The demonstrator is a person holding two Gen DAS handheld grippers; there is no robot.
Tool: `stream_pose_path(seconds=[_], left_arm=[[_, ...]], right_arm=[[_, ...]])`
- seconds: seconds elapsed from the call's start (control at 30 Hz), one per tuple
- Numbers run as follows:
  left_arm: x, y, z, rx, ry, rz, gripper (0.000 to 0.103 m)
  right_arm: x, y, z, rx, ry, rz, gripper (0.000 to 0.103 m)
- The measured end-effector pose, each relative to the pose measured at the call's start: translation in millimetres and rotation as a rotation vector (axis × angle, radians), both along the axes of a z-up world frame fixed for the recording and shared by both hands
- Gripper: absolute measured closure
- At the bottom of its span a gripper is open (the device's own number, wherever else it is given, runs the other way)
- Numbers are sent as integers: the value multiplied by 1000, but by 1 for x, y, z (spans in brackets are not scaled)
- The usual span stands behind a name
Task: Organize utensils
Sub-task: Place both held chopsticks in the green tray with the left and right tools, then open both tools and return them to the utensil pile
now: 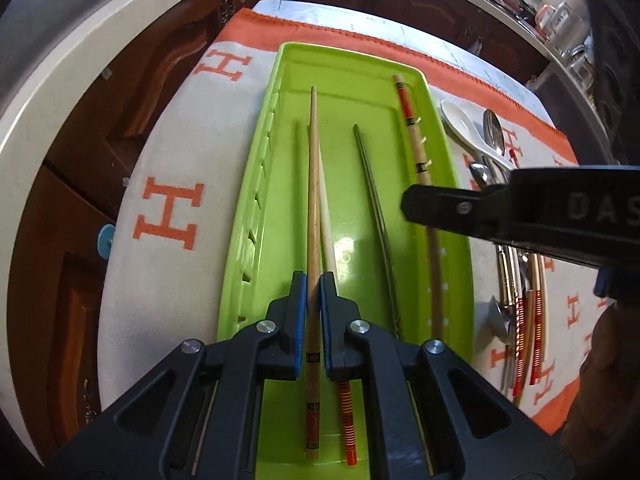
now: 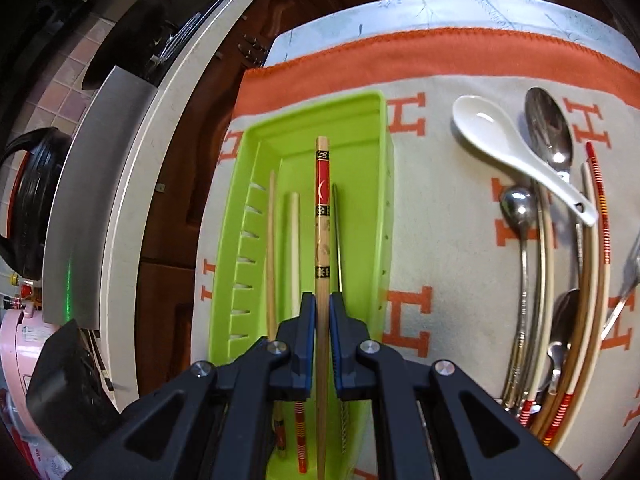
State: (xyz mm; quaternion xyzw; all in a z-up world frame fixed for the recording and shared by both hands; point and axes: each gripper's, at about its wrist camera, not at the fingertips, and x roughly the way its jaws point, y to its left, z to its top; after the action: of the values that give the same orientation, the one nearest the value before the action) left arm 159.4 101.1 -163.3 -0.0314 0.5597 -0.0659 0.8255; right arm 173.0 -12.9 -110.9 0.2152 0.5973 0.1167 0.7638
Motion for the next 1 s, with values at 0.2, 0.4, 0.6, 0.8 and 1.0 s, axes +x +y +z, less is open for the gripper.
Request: stream_pose_path(seconds=[0.2, 0.4, 0.6, 0.8, 1.0], left_arm=[[-3, -13, -2, 82, -27, -34, 98], [-2, -5, 0, 15, 17, -9, 92], [-11, -3, 13, -31, 10, 14, 54], [-23, -3, 29, -58, -1, 31, 54], [-38, -11, 46, -79, -33, 18, 54]], right_arm=[[0, 6, -2, -36, -2, 8, 96], [-5, 11, 4, -72, -37, 40, 93], [-15, 1, 16, -70, -82, 40, 79], [-33, -13, 29, -68, -110, 56, 79], [-62, -35, 47, -82, -162, 88, 79]])
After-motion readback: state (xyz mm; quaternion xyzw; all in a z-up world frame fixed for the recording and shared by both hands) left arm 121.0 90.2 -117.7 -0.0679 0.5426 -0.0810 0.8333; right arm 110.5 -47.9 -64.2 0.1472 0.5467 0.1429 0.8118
